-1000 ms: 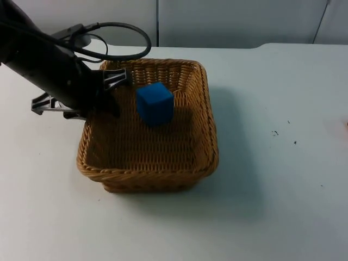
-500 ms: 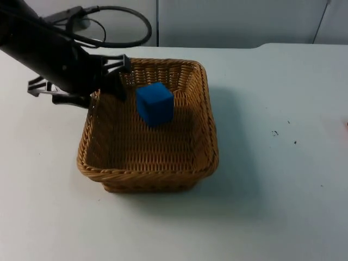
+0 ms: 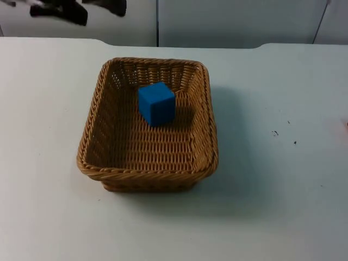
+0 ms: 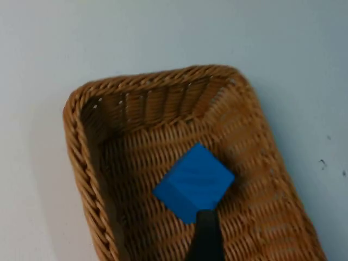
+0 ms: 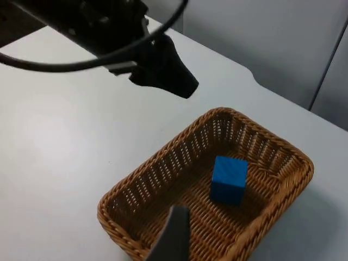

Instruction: Pick up the basket with the left hand and place the blue cube into the basket with the right hand.

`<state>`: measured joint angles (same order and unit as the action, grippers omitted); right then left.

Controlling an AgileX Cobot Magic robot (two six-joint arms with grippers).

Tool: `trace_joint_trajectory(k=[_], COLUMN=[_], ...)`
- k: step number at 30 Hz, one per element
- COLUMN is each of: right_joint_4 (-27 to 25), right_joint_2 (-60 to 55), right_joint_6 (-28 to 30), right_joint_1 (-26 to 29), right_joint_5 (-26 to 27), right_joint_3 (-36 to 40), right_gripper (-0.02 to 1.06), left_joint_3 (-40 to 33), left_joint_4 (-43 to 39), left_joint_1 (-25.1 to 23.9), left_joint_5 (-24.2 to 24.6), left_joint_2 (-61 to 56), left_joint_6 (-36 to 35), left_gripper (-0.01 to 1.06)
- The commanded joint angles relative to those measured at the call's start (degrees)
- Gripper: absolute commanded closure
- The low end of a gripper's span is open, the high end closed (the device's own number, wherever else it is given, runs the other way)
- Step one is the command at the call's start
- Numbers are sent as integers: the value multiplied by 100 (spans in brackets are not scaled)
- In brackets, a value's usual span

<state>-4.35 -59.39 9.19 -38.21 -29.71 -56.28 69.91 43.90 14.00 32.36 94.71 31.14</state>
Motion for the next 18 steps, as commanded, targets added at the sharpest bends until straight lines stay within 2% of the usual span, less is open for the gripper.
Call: trace_joint_trajectory(k=[1, 5, 11, 13, 18], right_joint_4=[19, 105, 126, 212, 347], right_joint_2=[207, 461, 848, 1100, 1493], right_joint_6=[41, 41, 41, 22, 22], right_joint_1=[-27, -27, -27, -27, -27], right_joint_5=[77, -46, -366, -565, -585], right_joint_3=[41, 41, 44, 56, 419], right_gripper=[25, 25, 25, 25, 25], left_joint_3=[-3, -7, -490, -958, -1838], left_joint_4=[-252, -547, -534, -556, -762], left_joint_1=[38, 38, 38, 38, 38], left_joint_5=[371, 737, 819, 716, 653], left_joint_2=[-576, -1329, -2350, -3059, -4298], left_joint_6=[-58, -183, -183, -173, -162], left_gripper=[41, 41, 41, 41, 41])
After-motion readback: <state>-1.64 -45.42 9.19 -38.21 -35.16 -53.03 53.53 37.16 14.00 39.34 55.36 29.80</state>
